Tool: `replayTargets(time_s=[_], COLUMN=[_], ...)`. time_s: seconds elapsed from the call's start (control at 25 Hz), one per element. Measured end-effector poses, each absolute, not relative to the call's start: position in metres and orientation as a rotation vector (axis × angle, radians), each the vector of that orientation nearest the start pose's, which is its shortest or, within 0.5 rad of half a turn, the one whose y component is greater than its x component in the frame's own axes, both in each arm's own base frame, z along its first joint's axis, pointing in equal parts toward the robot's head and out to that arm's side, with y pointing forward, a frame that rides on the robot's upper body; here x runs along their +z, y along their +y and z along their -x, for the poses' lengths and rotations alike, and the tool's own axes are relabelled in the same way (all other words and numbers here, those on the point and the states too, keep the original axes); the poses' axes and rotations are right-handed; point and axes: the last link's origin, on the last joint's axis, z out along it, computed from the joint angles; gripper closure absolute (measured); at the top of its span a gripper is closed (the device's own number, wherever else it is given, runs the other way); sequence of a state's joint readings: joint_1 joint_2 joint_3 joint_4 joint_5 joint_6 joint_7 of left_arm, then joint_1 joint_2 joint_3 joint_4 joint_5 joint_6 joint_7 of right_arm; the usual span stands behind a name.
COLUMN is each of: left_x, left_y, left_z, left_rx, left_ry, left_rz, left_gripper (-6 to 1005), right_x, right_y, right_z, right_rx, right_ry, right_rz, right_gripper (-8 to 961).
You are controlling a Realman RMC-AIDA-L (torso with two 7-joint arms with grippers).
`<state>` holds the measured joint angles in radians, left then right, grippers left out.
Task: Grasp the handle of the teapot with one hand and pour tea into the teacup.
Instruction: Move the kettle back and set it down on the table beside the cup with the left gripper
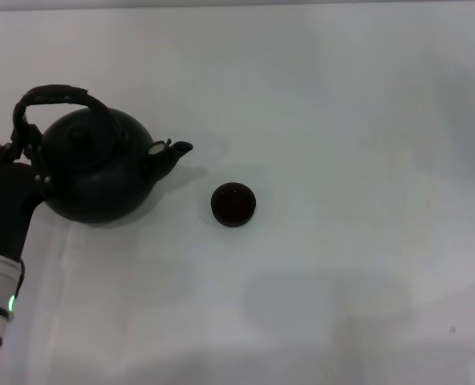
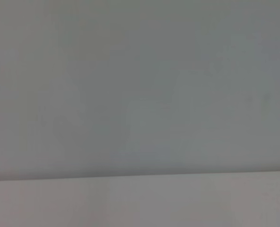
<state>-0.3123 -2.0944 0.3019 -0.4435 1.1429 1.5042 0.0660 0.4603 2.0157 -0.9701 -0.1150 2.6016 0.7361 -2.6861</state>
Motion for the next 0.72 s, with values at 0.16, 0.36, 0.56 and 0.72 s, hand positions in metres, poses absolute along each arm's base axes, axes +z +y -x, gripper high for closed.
replayTargets(time_s=[0.16, 0.36, 0.56, 0.72], left_x=[-0.0688, -0.0692, -0.0693, -0.0695], left_y=[0.2244, 0.2245, 0.2242, 0.2243], left_z=[0.3263, 0.3267, 0.327, 0.3277], left_rx=[-0.699, -0.696, -0.694, -0.69], left_ry=[-0.668, -0.67, -0.672, -0.677], left_rz=[1.57, 1.572, 1.571, 1.57], left_gripper=[897, 895, 892, 890], right_x=[0.0237, 0.0237, 0.0238, 0.0242], right_y=[0.3425, 0.3418, 0.3418, 0.3426], right_z=[-0.4089, -0.4095, -0.4095, -0.409], right_rx=[0.383, 0.382, 0.382, 0.384], right_ry=[0.901, 0.903, 0.903, 0.901], right_rz=[1.548, 1.546, 1.546, 1.546], right_gripper=[108, 108, 108, 108])
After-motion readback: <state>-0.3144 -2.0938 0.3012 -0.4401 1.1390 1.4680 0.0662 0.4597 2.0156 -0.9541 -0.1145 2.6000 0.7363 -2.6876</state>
